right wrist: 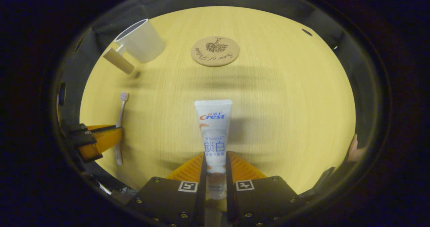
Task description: Put the toothbrush and toothpaste on the desktop into the cup, then pick up the cup and place it on the coaster on the desktop.
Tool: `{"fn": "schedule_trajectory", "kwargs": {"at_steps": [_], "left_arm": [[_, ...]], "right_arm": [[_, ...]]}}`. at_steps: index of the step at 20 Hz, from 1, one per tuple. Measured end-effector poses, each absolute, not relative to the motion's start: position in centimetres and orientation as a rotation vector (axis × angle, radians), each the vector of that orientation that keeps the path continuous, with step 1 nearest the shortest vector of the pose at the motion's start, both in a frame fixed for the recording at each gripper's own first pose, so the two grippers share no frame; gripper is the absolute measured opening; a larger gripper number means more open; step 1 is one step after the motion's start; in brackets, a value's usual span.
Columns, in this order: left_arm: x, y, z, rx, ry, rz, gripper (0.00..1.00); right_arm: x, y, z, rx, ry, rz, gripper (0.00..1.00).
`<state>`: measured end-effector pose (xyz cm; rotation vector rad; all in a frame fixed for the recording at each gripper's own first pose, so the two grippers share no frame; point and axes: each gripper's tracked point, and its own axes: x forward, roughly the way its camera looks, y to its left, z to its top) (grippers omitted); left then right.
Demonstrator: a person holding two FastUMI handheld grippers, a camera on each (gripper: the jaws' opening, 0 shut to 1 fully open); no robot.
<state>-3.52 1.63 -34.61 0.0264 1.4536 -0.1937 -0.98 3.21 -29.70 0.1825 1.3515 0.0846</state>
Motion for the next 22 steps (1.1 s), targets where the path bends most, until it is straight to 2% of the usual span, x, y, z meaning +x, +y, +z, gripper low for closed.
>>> {"fn": "schedule_trajectory", "kwargs": {"at_steps": [1, 2, 3, 14, 15, 16, 17, 18, 19, 20, 21, 22], "left_arm": [[-3.5, 1.6, -34.5, 0.023, 1.448, -0.197, 0.07], [-3.4, 1.7, -34.5, 0.018, 1.438, -0.195, 0.13], [-3.4, 1.7, -34.4, 0.012, 1.433, -0.202, 0.10], [-2.4, 2.2, -31.0, -0.179, 1.226, -0.160, 0.10], [-2.2, 2.4, -30.2, -0.184, 1.201, -0.157, 0.15], [-1.9, 2.7, -29.4, -0.188, 1.177, -0.155, 0.15], [-1.7, 3.0, -28.7, -0.198, 1.153, -0.151, 0.10], [-1.2, 3.1, -27.7, -0.216, 1.129, -0.148, 0.10], [-0.8, 3.1, -26.9, -0.237, 1.104, -0.150, 0.10], [-0.3, 3.3, -26.0, -0.253, 1.078, -0.145, 0.15], [0.4, 3.5, -25.0, -0.268, 1.050, -0.141, 0.15], [1.2, 3.9, -24.1, -0.280, 1.018, -0.137, 0.09]], "right_arm": [[-1.0, 3.4, -29.8, 0.199, 1.347, 0.092, 0.22], [-1.0, 3.4, -29.7, 0.211, 1.338, 0.094, 0.19], [-0.9, 3.4, -29.6, 0.221, 1.328, 0.096, 0.22], [1.5, 4.1, -24.4, 0.307, 1.079, 0.150, 0.22], [1.8, 4.2, -24.0, 0.307, 1.052, 0.153, 0.22], [2.0, 4.3, -23.4, 0.306, 1.032, 0.159, 0.22], [2.1, 4.2, -22.7, 0.310, 1.009, 0.165, 0.26], [2.4, 4.3, -21.9, 0.313, 0.987, 0.172, 0.22], [2.7, 4.4, -21.2, 0.316, 0.963, 0.179, 0.22], [3.0, 4.5, -20.5, 0.315, 0.944, 0.188, 0.22], [3.3, 4.6, -20.0, 0.314, 0.922, 0.193, 0.22], [3.8, 4.8, -19.2, 0.315, 0.900, 0.203, 0.22]]}}
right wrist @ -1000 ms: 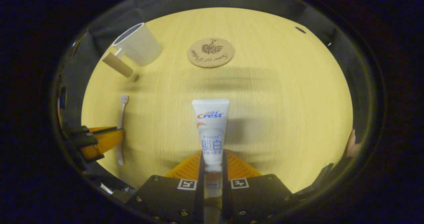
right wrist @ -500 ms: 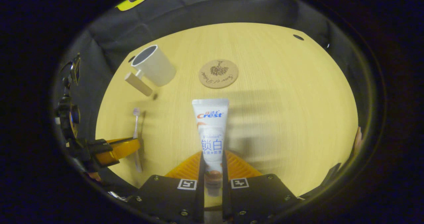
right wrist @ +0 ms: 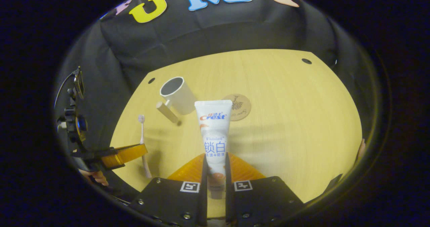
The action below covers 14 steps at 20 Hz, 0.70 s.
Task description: Put the toothbrush and toothpaste on the desktop into the cup, then pick up the cup and place it on the coaster on the desktop.
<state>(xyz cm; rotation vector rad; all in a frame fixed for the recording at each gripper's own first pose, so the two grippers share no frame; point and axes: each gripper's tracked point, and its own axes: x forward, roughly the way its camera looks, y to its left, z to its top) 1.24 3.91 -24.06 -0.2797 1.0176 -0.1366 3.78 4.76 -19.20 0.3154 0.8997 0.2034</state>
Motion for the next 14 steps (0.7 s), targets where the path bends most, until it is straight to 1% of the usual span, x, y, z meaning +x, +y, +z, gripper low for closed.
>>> {"fn": "schedule_trajectory", "kwargs": {"at_steps": [6, 8, 11, 14], "left_arm": [[5.4, 6.7, -16.0, -0.346, 0.790, -0.132, 0.09], [6.4, 7.3, -13.9, -0.371, 0.696, -0.140, 0.09], [9.4, 7.9, -11.5, -0.373, 0.597, -0.142, 0.09], [12.9, 7.1, -9.4, -0.391, 0.471, -0.168, 0.09]], "right_arm": [[6.7, 5.3, -14.6, 0.321, 0.754, 0.247, 0.22], [7.6, 5.2, -13.3, 0.318, 0.709, 0.258, 0.22], [8.9, 5.4, -11.7, 0.320, 0.657, 0.271, 0.22], [9.6, 5.5, -11.0, 0.321, 0.639, 0.271, 0.22]]}}
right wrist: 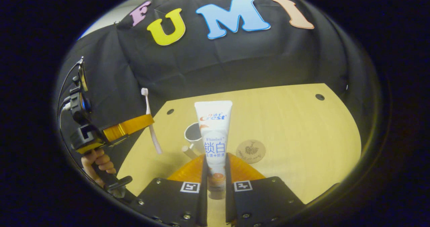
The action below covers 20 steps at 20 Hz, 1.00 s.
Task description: Put the toothbrush and toothpaste on the desktop into the cup, then pick up the cup and place it on the coaster on the desktop.
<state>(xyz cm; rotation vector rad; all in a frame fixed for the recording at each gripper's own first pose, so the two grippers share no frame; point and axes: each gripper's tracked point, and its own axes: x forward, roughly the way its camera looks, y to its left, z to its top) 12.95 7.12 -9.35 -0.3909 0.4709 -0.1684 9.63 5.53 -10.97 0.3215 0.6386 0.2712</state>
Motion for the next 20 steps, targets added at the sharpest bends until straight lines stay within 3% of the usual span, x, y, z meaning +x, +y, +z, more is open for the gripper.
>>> {"fn": "schedule_trajectory", "kwargs": {"at_steps": [6, 17, 18, 20], "left_arm": [[19.4, 5.2, -9.5, -0.405, 0.344, -0.189, 0.09], [23.4, 1.2, -15.7, -0.266, 0.344, -0.262, 0.09], [23.5, 1.0, -16.2, -0.259, 0.350, -0.265, 0.04], [23.9, 0.5, -17.8, -0.225, 0.366, -0.265, 0.09]], "right_arm": [[9.9, 4.5, -10.9, 0.336, 0.646, 0.231, 0.22], [10.4, 3.9, -11.6, 0.316, 0.640, 0.186, 0.22], [10.4, 4.0, -11.6, 0.318, 0.643, 0.186, 0.22], [10.3, 4.1, -11.7, 0.320, 0.653, 0.191, 0.22]]}}
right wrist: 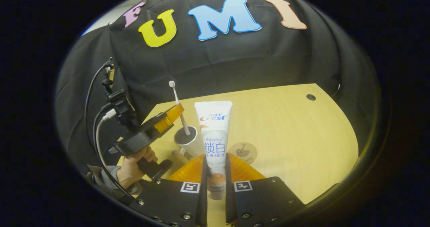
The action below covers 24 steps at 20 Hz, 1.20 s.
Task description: Put the toothbrush and toothpaste on the desktop into the cup, then pick up the cup and place it on the coaster on the desktop.
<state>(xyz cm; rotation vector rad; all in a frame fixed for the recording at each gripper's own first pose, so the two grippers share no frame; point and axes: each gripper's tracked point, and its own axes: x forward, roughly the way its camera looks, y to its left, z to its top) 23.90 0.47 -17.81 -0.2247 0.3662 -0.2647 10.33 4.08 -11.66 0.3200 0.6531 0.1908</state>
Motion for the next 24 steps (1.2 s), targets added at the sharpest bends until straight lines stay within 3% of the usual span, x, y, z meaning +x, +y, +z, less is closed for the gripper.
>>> {"fn": "schedule_trajectory", "kwargs": {"at_steps": [4, 5, 6, 9, 12, 15, 16, 18, 24], "left_arm": [[23.0, 0.2, -18.9, -0.198, 0.387, -0.272, 0.11], [22.9, 0.2, -18.9, -0.194, 0.384, -0.273, 0.07], [22.7, 0.1, -19.0, -0.193, 0.382, -0.274, 0.15], [22.2, 0.0, -20.0, -0.188, 0.413, -0.280, 0.17], [21.6, -0.1, -20.7, -0.210, 0.450, -0.293, 0.27], [20.8, -0.5, -20.7, -0.237, 0.467, -0.307, 0.54], [20.6, -0.3, -20.4, -0.239, 0.468, -0.303, 0.76], [20.1, 0.3, -19.8, -0.235, 0.458, -0.291, 0.85], [17.8, 4.1, -16.7, -0.215, 0.421, -0.212, 0.96]], "right_arm": [[10.5, 4.3, -11.7, 0.344, 0.661, 0.190, 0.22], [10.5, 4.3, -11.7, 0.354, 0.663, 0.189, 0.22], [10.7, 4.3, -11.6, 0.360, 0.662, 0.189, 0.22], [12.2, 4.5, -11.5, 0.358, 0.661, 0.193, 0.22], [12.9, 4.8, -11.2, 0.347, 0.654, 0.203, 0.22], [14.1, 5.4, -10.7, 0.315, 0.634, 0.221, 0.22], [14.6, 5.7, -10.5, 0.303, 0.627, 0.229, 0.22], [15.6, 6.2, -10.1, 0.295, 0.610, 0.248, 0.22], [19.9, 9.0, -8.4, 0.298, 0.528, 0.312, 0.22]]}}
